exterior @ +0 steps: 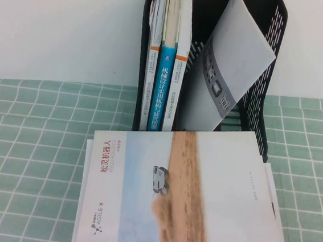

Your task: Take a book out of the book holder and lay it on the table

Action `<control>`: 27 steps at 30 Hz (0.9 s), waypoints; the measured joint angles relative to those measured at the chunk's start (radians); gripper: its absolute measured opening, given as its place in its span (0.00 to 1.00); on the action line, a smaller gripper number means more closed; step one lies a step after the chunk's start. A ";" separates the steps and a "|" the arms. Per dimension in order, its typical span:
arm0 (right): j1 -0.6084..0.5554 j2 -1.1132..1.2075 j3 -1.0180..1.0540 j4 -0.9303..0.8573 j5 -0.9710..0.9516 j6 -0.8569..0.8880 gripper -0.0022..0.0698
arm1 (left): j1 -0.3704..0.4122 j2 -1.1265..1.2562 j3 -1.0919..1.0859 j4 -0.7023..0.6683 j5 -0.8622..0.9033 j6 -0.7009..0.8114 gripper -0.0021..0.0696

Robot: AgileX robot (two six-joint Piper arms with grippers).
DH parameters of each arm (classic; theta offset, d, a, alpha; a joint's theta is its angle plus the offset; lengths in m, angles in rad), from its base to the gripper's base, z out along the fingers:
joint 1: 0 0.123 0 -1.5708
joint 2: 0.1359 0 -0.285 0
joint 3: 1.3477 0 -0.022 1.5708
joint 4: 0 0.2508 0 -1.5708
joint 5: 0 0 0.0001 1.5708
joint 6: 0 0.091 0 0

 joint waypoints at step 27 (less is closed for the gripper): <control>0.000 -0.012 0.073 0.028 0.059 0.014 0.03 | 0.004 0.000 0.000 0.000 -0.013 0.000 0.03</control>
